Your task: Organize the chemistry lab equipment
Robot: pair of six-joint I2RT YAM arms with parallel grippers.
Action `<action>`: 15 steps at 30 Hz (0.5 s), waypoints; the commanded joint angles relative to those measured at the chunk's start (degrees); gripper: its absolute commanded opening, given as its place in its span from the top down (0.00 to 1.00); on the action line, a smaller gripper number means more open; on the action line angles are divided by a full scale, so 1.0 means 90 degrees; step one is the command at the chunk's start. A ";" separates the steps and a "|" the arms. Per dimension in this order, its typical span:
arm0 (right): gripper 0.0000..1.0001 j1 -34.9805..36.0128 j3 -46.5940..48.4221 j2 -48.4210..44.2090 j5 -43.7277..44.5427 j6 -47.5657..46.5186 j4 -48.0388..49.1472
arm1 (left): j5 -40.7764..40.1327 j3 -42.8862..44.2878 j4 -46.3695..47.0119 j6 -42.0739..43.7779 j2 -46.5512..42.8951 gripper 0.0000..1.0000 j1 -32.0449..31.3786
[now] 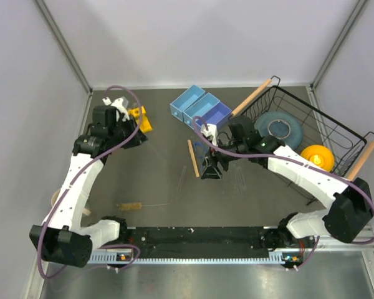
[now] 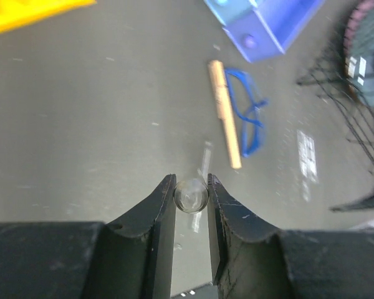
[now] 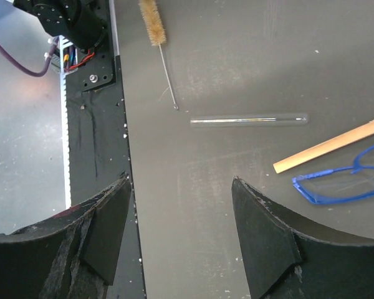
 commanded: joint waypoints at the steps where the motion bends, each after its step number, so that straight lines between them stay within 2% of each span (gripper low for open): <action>1: 0.33 -0.0200 0.0072 -0.0303 -0.0046 -0.0142 0.0090 | -0.1178 0.0247 0.0184 0.0526 0.0168 0.88 0.0563; 3: 0.33 -0.0248 0.0062 -0.0332 -0.0066 -0.0123 0.0110 | -0.1453 0.0316 0.0359 0.0604 0.0304 0.88 0.0837; 7: 0.33 -0.0336 0.0033 -0.0410 -0.0124 -0.0083 0.0130 | -0.2594 0.0589 0.0770 0.0761 0.0500 0.88 0.0974; 15: 0.33 -0.0444 -0.0016 -0.0498 -0.0202 -0.0005 0.0198 | -0.3339 0.1468 0.1258 0.1102 0.1359 0.88 0.1120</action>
